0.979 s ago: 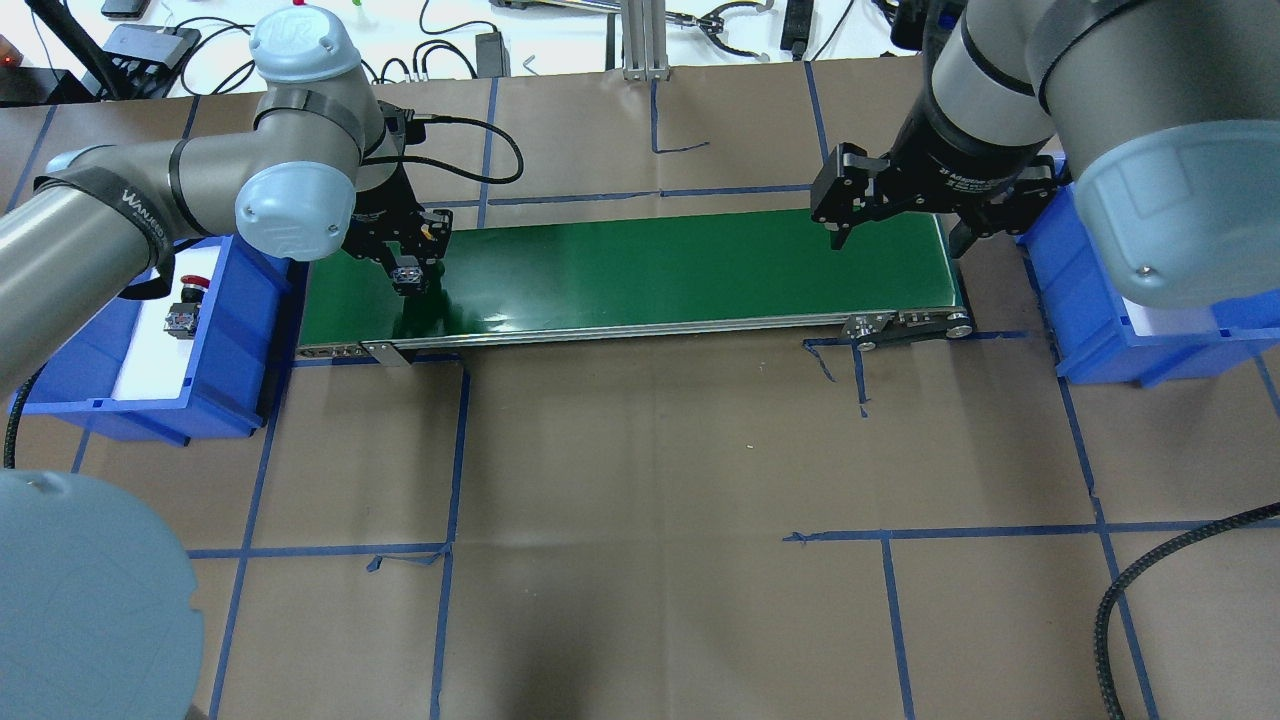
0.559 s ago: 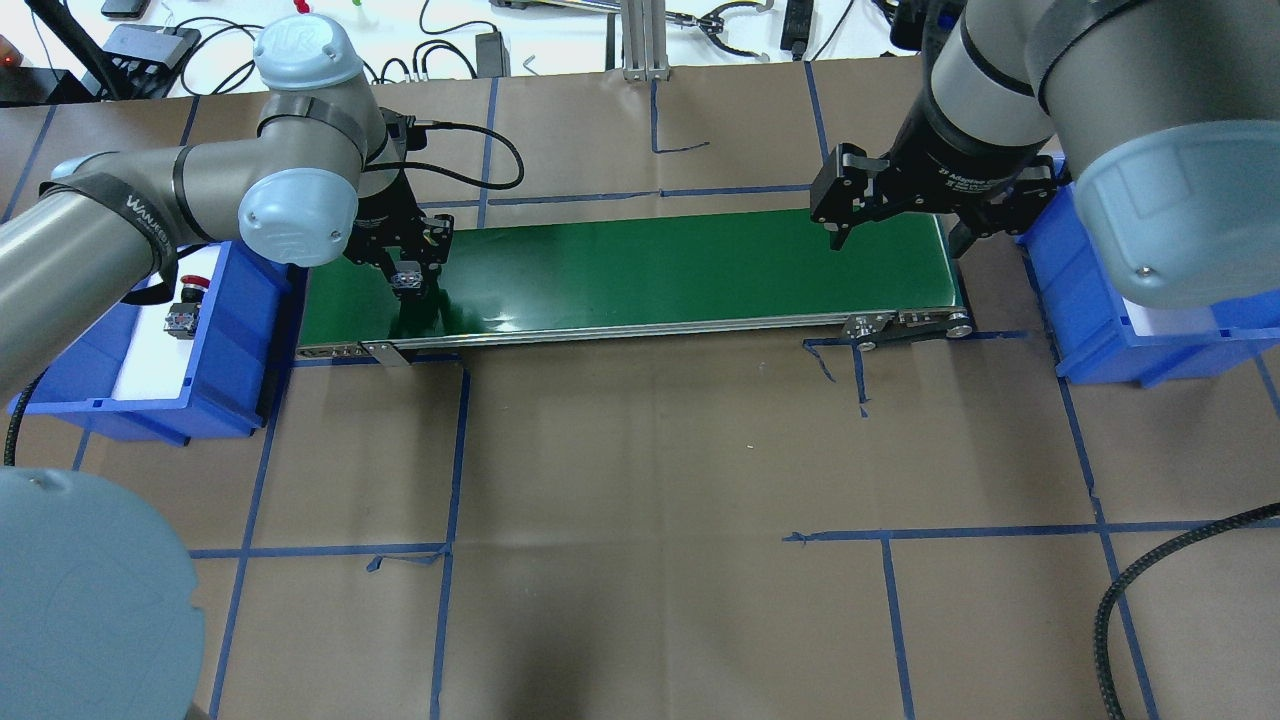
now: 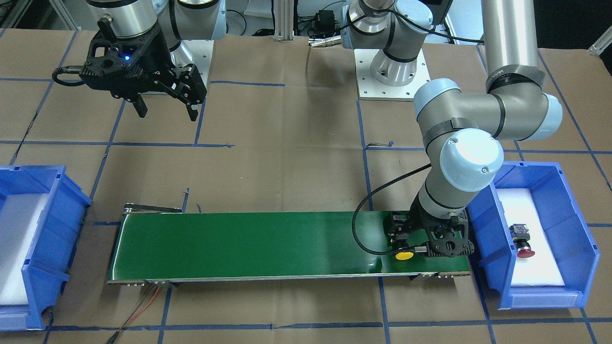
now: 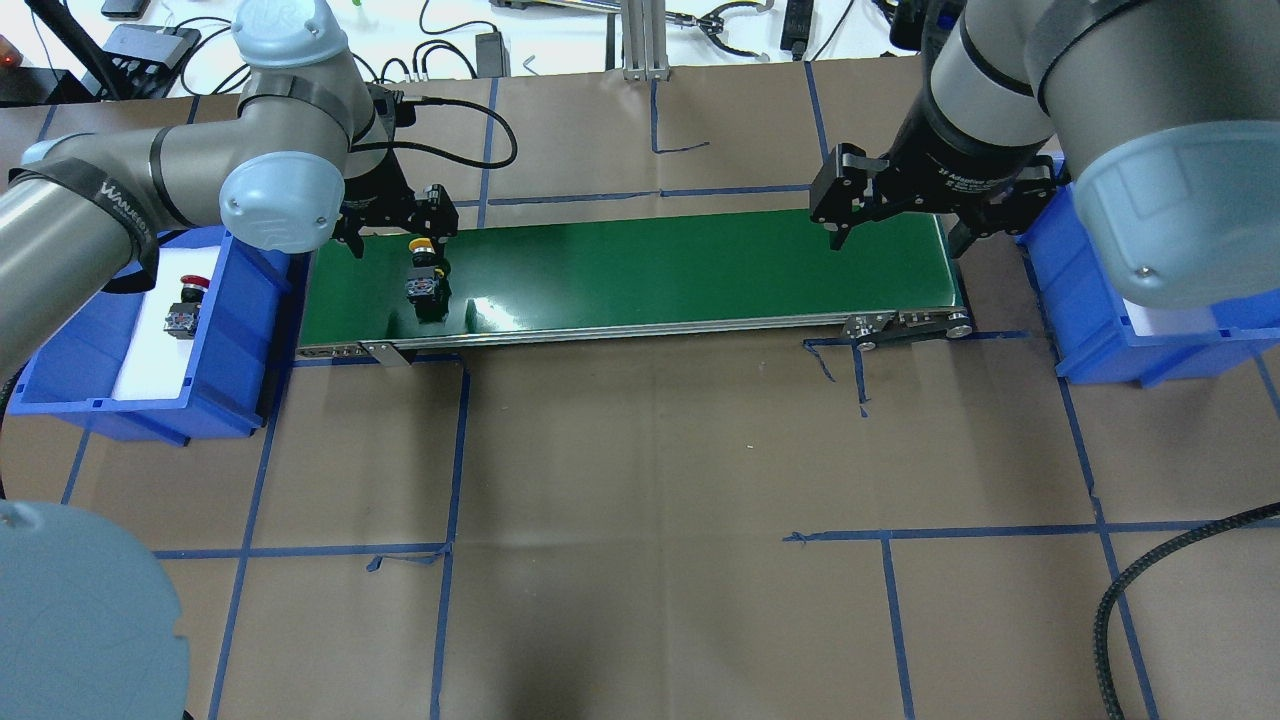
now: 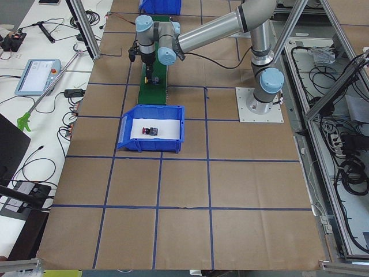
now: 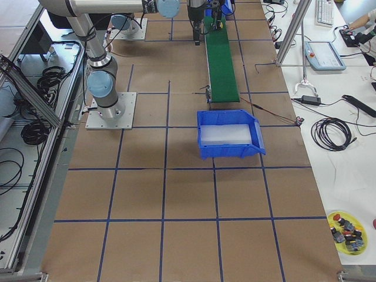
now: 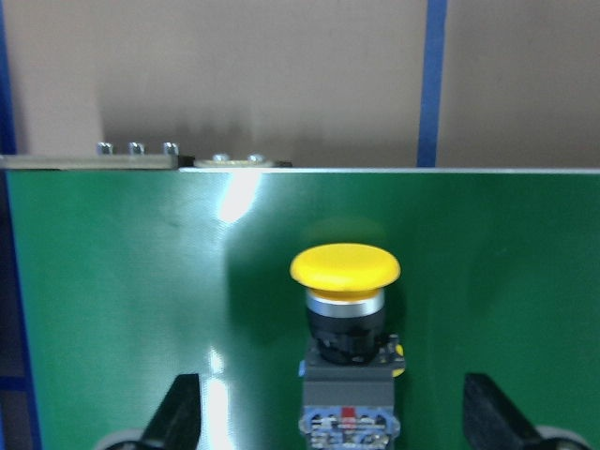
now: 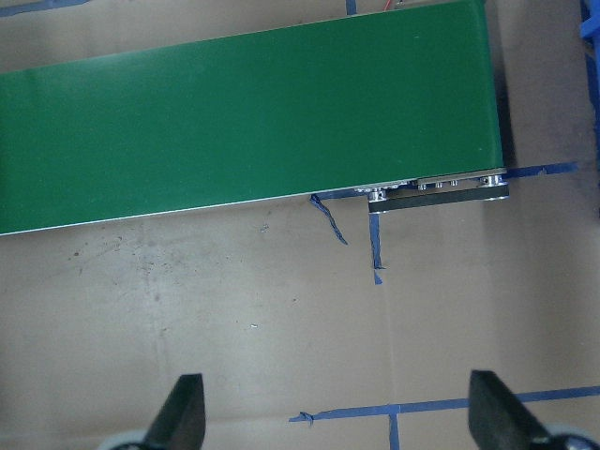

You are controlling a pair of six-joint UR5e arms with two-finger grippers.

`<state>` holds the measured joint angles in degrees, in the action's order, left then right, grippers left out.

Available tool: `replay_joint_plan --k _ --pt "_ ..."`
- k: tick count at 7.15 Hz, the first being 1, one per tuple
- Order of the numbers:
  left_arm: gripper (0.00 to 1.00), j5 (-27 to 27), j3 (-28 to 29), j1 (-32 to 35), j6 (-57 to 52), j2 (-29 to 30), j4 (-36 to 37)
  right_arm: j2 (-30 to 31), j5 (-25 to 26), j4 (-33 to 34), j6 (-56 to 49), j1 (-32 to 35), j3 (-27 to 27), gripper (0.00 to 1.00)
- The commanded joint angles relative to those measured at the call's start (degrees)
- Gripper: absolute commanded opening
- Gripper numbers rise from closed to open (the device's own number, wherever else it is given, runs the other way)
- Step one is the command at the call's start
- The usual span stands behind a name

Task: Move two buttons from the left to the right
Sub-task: 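Lower the yellow button onto the belt and open the left gripper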

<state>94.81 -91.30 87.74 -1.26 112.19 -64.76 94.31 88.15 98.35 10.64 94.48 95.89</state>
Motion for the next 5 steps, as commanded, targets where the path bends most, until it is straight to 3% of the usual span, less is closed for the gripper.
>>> replay_joint_plan --k 1,3,5 --pt "0.99 -0.3 5.8 0.0 -0.3 -2.8 -8.9 0.0 -0.1 0.0 0.0 -0.1 0.0 1.0" --pt "0.99 -0.8 10.7 0.1 -0.3 -6.4 -19.2 0.0 -0.1 0.0 0.1 0.0 0.0 1.0" --pt "0.99 -3.2 10.7 -2.8 -1.9 -9.1 -21.4 0.0 0.0 0.0 0.1 0.0 0.0 1.0"
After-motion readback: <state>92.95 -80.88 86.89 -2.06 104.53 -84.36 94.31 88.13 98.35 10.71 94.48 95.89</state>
